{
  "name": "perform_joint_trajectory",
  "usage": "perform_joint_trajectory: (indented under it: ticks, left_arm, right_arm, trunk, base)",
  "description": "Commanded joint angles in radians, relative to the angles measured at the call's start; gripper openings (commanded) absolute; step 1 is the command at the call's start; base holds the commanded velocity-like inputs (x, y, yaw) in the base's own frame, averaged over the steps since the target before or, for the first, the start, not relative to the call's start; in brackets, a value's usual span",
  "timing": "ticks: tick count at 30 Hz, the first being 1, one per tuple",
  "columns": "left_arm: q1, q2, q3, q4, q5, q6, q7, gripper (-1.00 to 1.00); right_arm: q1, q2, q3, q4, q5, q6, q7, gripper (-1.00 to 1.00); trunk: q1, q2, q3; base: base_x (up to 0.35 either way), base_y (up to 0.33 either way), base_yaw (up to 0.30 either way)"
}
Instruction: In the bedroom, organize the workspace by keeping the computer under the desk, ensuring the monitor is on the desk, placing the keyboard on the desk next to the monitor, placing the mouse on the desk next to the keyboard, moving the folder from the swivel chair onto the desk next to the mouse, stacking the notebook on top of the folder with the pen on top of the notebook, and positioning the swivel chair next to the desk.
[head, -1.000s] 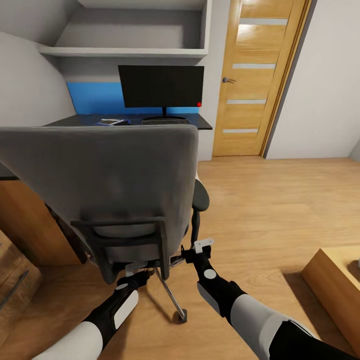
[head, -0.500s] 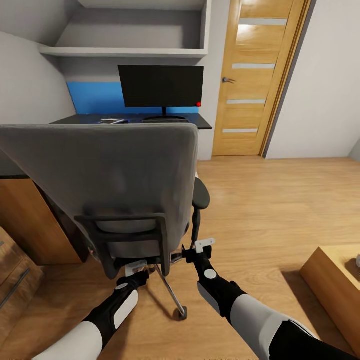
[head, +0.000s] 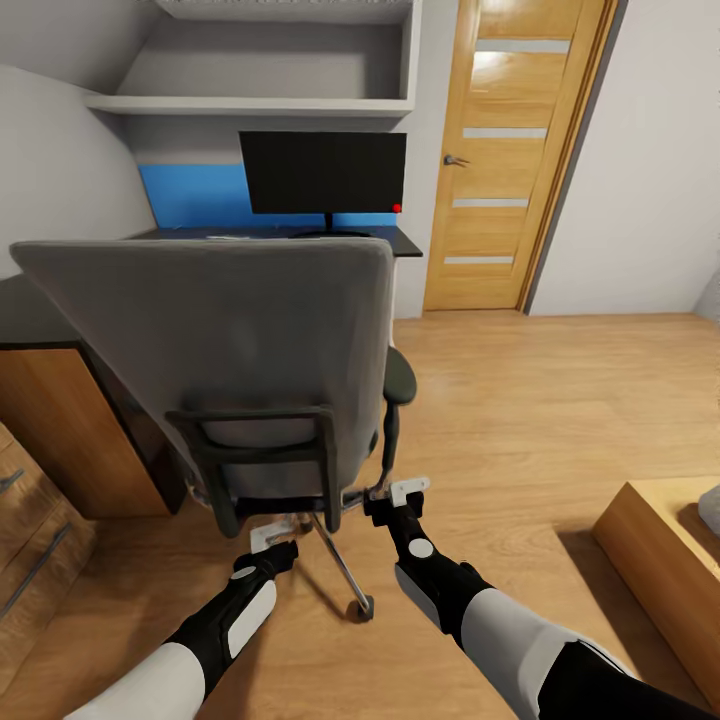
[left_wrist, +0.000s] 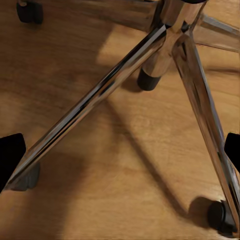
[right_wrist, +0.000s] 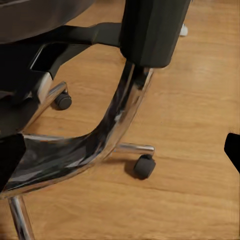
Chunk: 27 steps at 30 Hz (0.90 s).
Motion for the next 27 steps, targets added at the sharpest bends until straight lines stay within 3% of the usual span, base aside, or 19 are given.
perform_joint_trajectory:
  ticks: [1,27]
  left_arm:
    - [-0.001,0.001,-0.007,-0.002,0.006,0.003,0.009,1.0]
    - [-0.001,0.002,-0.006,-0.002,0.006,0.003,0.009,1.0]
  right_arm:
    - [-0.001,0.0,0.009,0.001,-0.009,-0.005,-0.006,1.0]
    - [-0.001,0.0,0.009,0.001,-0.009,-0.006,-0.006,1.0]
  trunk:
    - [-0.001,0.0,-0.001]
    - [-0.001,0.0,-0.001]
  base:
    - [-0.248,0.0,0.0]
    - [-0.271,0.01,0.0]
